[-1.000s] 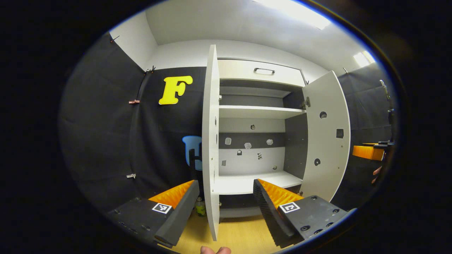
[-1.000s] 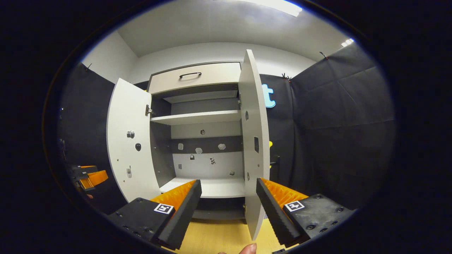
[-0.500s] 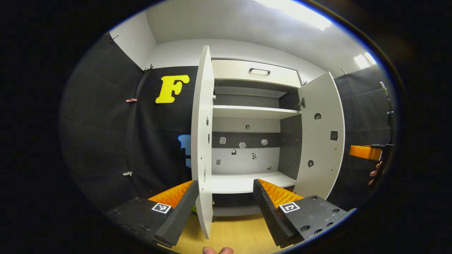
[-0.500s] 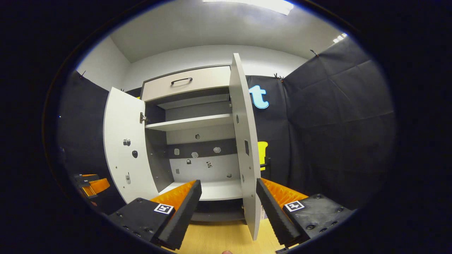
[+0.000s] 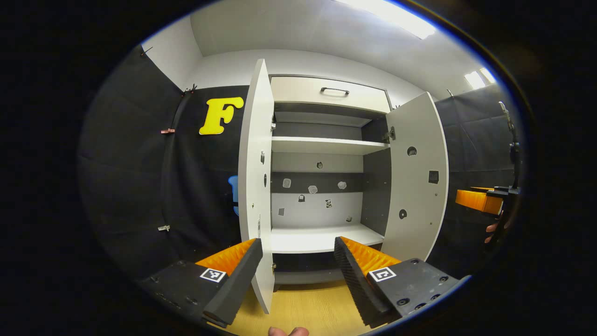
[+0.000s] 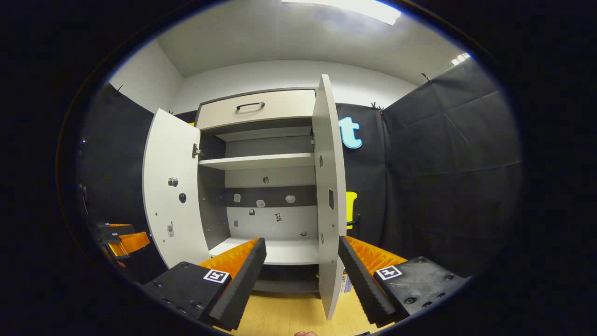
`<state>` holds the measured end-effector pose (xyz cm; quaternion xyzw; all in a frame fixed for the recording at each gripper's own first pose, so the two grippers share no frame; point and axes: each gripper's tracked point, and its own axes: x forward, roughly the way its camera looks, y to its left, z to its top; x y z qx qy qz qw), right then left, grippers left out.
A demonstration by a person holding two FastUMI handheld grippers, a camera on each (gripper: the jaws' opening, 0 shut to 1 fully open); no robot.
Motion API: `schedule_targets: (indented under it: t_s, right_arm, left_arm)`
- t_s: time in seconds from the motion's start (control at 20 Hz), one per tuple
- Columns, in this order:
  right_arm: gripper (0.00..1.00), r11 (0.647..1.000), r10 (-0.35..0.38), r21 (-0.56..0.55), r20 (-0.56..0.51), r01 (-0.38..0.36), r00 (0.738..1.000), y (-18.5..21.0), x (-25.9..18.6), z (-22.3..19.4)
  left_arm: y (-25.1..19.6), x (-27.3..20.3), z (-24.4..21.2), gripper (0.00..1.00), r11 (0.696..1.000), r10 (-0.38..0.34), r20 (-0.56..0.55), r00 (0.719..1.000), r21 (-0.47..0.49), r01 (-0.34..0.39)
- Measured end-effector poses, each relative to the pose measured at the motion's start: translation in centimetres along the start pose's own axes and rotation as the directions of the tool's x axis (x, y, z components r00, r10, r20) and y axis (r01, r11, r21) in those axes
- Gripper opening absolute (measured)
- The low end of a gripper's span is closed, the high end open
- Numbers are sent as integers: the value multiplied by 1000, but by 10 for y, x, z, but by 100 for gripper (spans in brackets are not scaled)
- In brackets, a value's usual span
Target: Open the right door of the double-door shoe cabinet with the right hand, and open the left door with the left hand.
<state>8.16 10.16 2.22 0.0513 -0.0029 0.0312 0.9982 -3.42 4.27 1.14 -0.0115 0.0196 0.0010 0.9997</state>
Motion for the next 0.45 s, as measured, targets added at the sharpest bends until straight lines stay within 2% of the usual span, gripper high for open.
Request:
schedule_targets:
  t_s: [0.45]
  right_arm:
    - [98, 1000, 8, -6, -14, -9, 1000, 0, -5, -2]
  left_arm:
    - [-3, -4, 1, 95, 1000, 1, -2, 1000, 13, -1]
